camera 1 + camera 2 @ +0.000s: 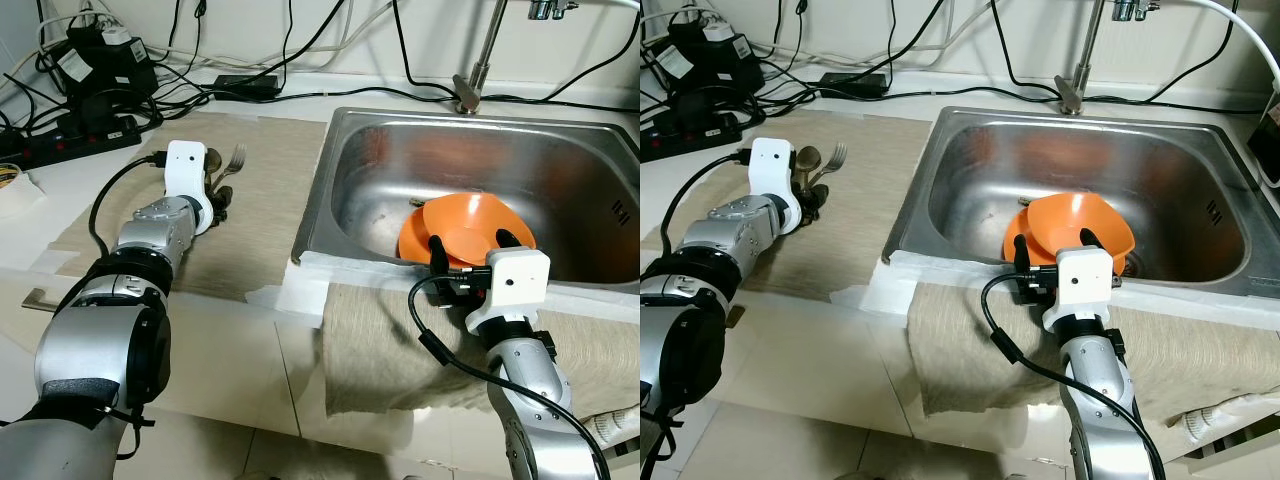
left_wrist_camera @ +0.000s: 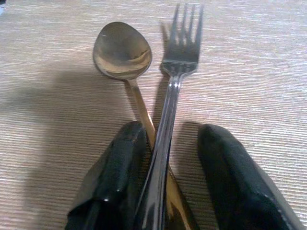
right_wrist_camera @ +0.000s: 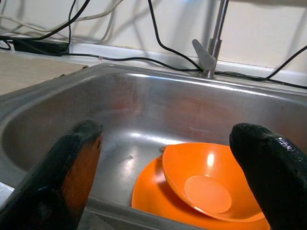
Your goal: Kitchen organization
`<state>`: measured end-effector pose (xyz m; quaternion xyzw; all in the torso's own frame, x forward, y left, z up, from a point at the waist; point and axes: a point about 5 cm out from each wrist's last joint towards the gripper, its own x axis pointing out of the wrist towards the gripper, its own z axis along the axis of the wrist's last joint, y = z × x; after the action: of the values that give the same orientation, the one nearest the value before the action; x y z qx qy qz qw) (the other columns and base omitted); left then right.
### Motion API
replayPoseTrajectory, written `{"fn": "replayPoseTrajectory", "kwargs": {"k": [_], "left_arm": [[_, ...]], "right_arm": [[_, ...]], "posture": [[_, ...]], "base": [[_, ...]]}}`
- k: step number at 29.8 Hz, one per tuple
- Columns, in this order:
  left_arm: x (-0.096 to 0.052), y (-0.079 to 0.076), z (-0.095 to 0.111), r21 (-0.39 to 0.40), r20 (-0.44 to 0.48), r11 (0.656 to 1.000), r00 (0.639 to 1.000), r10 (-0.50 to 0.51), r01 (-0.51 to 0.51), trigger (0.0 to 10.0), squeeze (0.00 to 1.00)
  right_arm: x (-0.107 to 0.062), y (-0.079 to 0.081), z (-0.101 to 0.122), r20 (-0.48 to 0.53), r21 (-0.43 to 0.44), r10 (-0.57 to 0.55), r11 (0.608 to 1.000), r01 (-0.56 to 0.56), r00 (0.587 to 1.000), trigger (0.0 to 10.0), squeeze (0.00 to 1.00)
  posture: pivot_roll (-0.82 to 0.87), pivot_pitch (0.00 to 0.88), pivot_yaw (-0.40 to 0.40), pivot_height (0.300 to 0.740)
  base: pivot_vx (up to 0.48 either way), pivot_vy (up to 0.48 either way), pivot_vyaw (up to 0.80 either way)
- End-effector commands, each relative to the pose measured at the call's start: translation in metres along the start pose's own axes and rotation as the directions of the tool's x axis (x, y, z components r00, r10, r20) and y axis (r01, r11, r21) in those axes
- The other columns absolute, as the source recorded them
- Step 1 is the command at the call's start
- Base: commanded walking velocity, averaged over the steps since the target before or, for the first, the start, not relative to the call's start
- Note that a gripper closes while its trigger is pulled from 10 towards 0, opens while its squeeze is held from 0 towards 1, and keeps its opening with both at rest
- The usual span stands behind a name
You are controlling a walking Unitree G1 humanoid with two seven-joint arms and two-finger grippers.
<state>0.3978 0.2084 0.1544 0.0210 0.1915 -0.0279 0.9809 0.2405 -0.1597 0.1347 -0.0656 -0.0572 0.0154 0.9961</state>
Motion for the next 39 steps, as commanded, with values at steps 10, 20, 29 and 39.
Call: {"fn": "replayPoseTrajectory", "kwargs": {"k": [10, 20, 29, 39], "left_arm": [[0.0, -0.001, 0.006, -0.04, 0.057, 0.999, 0.998, -0.019, 0.021, 0.0, 0.01], [-0.001, -0.01, 0.027, 0.0, 0.189, 0.998, 0.98, -0.056, 0.057, 0.0, 0.01], [-0.005, -0.014, 0.038, 0.035, 0.249, 0.995, 0.963, -0.104, 0.098, 0.0, 0.0], [-0.002, -0.004, 0.026, 0.165, 0.192, 0.985, 0.981, 0.008, -0.04, 10.0, 1.0]], "right_arm": [[-0.004, 0.01, 0.03, 0.026, 0.129, 0.342, 0.931, -0.342, 0.939, 10.0, 0.0], [-0.008, 0.019, 0.04, 0.022, 0.234, 0.502, 0.838, -0.493, 0.865, 10.0, 0.0], [-0.01, 0.02, 0.035, -0.012, 0.276, 0.505, 0.831, -0.483, 0.863, 10.0, 0.0], [-0.011, 0.025, 0.038, -0.02, 0.305, 0.544, 0.802, -0.513, 0.839, 10.0, 0.0]], "posture": [[-0.13, 0.0, 0.061, 0.736], [-0.12, 0.0, 0.056, 0.736], [-0.11, 0.0, 0.055, 0.736], [-0.1, 0.0, 0.054, 0.736]], "base": [[0.0, 0.0, 0.0], [0.0, 0.0, 0.0], [0.0, 0.0, 0.0], [0.0, 0.0, 0.0]]}}
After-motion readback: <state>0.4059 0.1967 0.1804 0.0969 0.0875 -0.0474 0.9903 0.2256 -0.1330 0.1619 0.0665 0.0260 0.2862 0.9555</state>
